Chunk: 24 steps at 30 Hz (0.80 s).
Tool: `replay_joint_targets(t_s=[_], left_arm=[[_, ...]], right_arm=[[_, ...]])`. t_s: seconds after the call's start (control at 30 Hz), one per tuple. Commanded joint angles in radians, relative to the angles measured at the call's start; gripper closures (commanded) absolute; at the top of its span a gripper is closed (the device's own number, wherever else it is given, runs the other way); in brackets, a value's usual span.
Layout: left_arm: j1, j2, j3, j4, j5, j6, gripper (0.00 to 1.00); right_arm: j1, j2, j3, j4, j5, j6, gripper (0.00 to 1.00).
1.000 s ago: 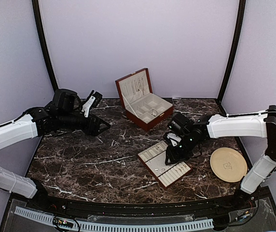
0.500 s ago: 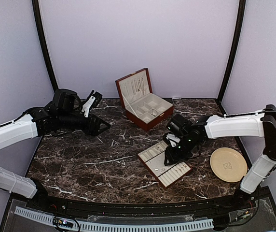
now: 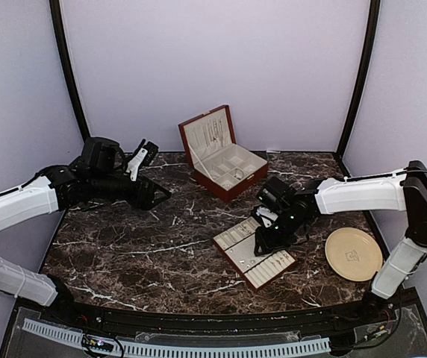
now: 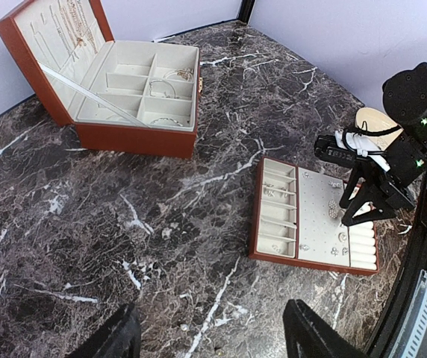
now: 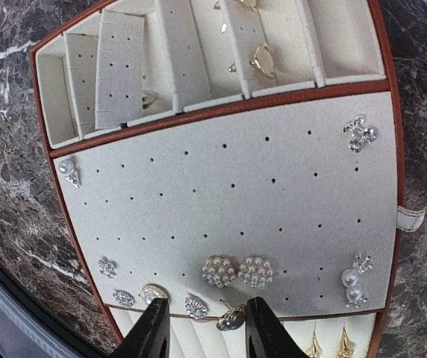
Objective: Organize the mixed jewelry
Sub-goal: Adjust the earring on the earring holder.
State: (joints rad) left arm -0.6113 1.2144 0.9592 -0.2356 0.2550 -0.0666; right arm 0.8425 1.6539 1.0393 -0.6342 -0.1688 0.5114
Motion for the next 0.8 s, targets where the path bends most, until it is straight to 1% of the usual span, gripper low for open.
replay_joint_targets(t_s=[0.0, 0.27, 0.77], left_arm=[[0.004, -0.023, -0.015, -0.004, 0.016, -0.001, 0.33], [0.004, -0.023, -0.014, -0.004, 0.015, -0.001, 0.32], [0.004, -0.024, -0.015, -0.004, 0.015, -0.001, 0.32]], right_arm=[[-0.002, -0.014, -0.003, 0.001, -0.020, 0.007, 0.66], [-0.002, -0.026, 0.002, -0.019, -0.014, 0.008, 0.70], [0.007, -0.040, 0.021, -0.025, -0.028, 0.024, 0.71]])
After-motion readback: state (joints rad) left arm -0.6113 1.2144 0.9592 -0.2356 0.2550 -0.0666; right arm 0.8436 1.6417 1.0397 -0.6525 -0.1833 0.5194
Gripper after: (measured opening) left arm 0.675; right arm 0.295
